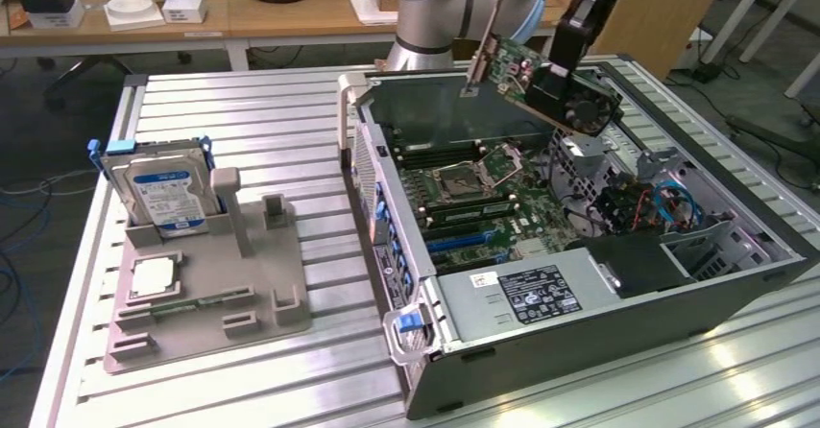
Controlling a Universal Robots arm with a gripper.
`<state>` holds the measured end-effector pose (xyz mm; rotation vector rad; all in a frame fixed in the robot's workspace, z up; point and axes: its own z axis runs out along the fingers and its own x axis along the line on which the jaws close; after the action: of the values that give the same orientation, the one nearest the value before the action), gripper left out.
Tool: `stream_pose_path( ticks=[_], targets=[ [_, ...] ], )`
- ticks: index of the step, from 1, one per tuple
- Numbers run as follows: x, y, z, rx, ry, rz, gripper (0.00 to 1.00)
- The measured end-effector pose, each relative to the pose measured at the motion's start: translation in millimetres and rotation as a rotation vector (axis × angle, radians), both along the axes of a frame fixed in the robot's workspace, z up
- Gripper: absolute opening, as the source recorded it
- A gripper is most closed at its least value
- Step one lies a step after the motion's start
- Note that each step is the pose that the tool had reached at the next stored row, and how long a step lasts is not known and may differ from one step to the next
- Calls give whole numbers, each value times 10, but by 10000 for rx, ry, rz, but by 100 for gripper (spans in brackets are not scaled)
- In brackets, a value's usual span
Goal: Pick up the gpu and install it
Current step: 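Insert the gpu into the slot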
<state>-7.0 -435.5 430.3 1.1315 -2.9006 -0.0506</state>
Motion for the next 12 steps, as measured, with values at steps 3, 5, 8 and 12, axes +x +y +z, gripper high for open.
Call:
stream_pose_path(
  ticks=[3,5,8,12],
  targets=[
    [0,0,-1,1,0,540,26],
    [0,0,-1,0,0,900,26],
    [0,0,-2,0,0,1451,26],
    [0,0,-3,1,0,2175,26]
  ],
)
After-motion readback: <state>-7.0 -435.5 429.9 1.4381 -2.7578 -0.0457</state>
